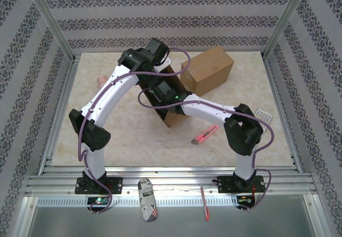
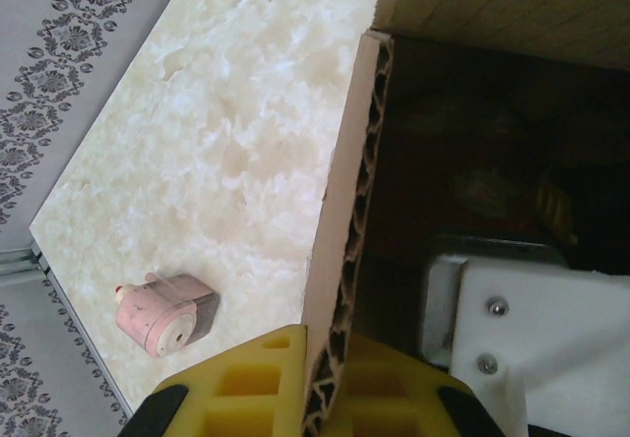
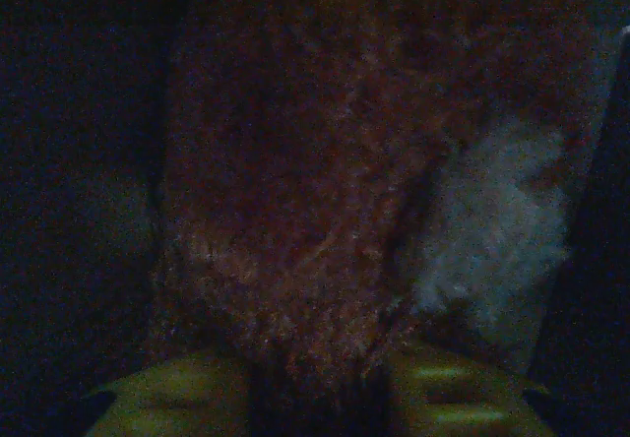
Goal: Unpack the express box
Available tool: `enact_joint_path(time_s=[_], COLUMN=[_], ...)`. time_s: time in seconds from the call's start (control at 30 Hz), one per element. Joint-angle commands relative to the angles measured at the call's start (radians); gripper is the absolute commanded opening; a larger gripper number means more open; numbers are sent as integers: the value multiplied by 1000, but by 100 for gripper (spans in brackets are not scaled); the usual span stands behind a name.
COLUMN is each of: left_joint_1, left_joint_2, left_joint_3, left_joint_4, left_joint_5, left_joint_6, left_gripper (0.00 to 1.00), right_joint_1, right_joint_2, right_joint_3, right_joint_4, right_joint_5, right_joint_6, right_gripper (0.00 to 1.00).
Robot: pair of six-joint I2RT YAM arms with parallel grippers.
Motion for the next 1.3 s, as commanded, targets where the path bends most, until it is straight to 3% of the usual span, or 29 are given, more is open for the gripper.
enact_joint_path(time_s=[0.0, 0.07, 0.43, 0.93, 1.27], left_joint_1=[-5, 0, 54, 134, 145], left_joint_2=[-22, -16, 20, 57, 79], left_joint_3=[6, 2, 24, 48, 39], left_joint_4=[6, 10, 10, 1, -7], left_joint_5=[-21, -32, -84, -62, -55], left_joint_6=[-9, -11, -45, -75, -84], left_gripper=[0, 0, 0, 0, 0], right_joint_1=[-9, -9, 45, 99, 103], right_joint_2=[-4, -27, -183, -271, -394], right_joint_3=[-19, -24, -101, -157, -199], right_joint_4=[-27, -27, -12, -8, 95], right_joint_5=[-28, -37, -92, -99, -100], right_joint_6=[16, 13, -29, -82, -39], right_gripper=[13, 0, 0, 0, 0])
